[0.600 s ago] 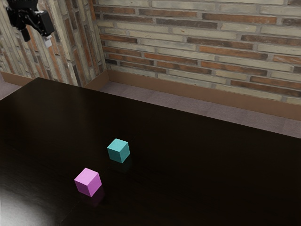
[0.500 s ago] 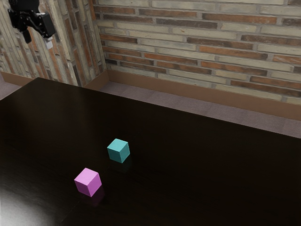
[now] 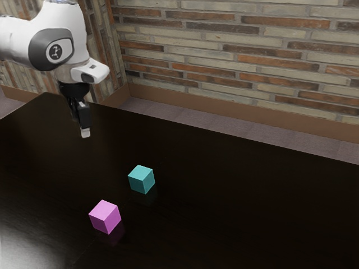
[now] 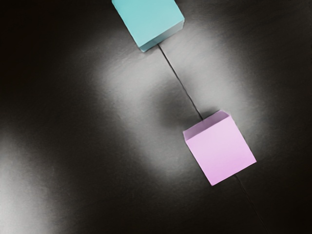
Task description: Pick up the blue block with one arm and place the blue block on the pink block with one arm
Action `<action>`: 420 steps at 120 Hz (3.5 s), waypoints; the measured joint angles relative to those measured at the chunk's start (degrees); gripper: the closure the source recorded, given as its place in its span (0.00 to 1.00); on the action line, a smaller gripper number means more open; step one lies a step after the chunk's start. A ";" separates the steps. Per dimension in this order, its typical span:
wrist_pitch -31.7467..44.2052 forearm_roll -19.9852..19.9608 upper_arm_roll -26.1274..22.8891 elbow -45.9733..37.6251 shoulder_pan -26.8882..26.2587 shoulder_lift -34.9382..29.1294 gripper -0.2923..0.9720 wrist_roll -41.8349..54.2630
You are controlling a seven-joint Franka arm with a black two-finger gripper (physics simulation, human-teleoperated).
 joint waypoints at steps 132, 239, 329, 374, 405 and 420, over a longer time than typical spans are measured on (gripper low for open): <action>34.26 -7.47 -2.97 1.14 0.51 32.48 0.23 57.38; 35.30 -13.81 -3.85 -18.64 4.80 8.27 0.53 66.50; 34.58 -18.67 -3.32 -32.18 5.74 0.92 0.51 68.43; 34.99 -18.55 -3.33 -32.16 5.77 1.22 0.29 68.60; 19.45 -19.85 -2.67 -24.46 5.76 -14.90 0.25 66.89; 2.07 -12.48 -1.85 8.55 5.47 -4.11 0.24 59.00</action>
